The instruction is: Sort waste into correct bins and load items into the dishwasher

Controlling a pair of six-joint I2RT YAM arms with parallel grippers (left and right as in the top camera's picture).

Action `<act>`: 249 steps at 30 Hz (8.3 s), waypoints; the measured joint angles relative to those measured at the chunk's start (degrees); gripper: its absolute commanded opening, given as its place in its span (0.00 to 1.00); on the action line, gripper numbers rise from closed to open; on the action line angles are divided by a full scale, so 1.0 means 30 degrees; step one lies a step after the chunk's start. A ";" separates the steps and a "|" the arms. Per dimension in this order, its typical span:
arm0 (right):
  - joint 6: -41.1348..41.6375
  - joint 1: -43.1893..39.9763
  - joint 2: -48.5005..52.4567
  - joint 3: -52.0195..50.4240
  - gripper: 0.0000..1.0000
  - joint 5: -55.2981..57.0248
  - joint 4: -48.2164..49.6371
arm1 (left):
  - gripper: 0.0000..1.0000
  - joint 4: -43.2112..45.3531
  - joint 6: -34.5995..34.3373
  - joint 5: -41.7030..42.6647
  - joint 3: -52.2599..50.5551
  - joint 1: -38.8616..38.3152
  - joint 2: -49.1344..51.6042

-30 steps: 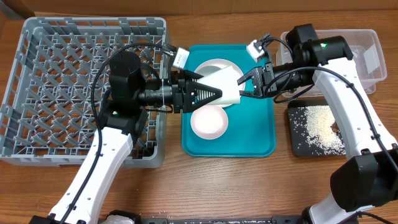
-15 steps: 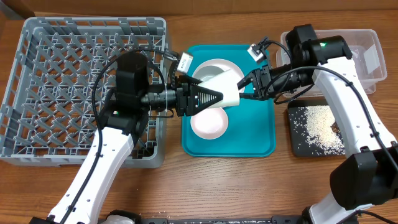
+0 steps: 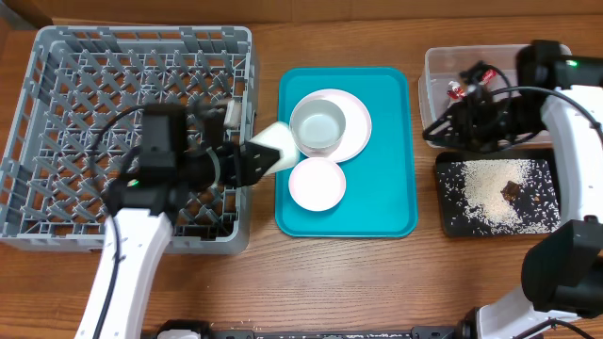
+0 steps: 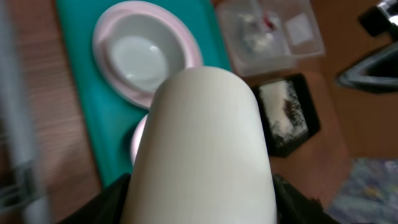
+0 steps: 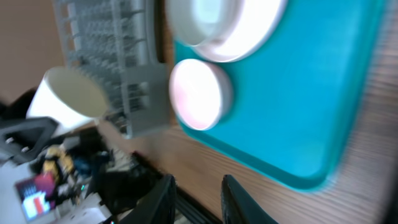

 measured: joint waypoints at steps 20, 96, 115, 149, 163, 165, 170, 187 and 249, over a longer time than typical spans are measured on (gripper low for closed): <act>0.0109 -0.0903 -0.0168 0.0000 0.27 0.1530 -0.0117 | 0.04 -1.2123 0.0342 -1.2597 0.4787 0.3599 -0.0175; 0.2776 -0.0911 -0.0182 0.0000 0.79 0.5275 -0.0510 | 1.00 -0.8386 -0.1355 -1.0899 0.7592 -0.4036 0.2106; 0.8262 -0.2667 -0.0182 0.0000 0.99 1.0375 -0.0423 | 0.69 -0.3643 -0.2754 -1.2109 0.7599 -1.2896 1.1781; 0.8466 -0.2667 -0.0182 0.0000 0.98 1.0389 -0.0430 | 0.04 -0.9515 0.1508 -0.8313 1.6575 -0.6972 1.0746; 0.8473 -0.2674 -0.0182 0.0000 0.98 1.0382 -0.0459 | 0.04 -1.0156 0.5872 0.6258 1.6509 0.3825 1.2021; 0.8473 -0.2667 -0.0182 0.0000 0.98 1.0389 -0.0452 | 0.04 -1.0455 0.6258 0.7184 1.6495 0.4546 1.2560; 0.8473 -0.2667 -0.0182 0.0000 0.98 1.0382 -0.0452 | 0.04 -1.1446 0.7147 0.8437 1.6422 0.5952 1.4105; 0.8342 -0.2667 -0.0182 0.0000 0.97 1.0382 -0.0539 | 0.05 -1.1999 0.8014 1.2546 1.6393 0.9100 1.8637; 0.7548 -0.2674 -0.0182 0.0000 1.00 1.0695 -0.1188 | 1.00 -0.5923 0.1413 -1.4229 1.6276 -1.0346 1.1482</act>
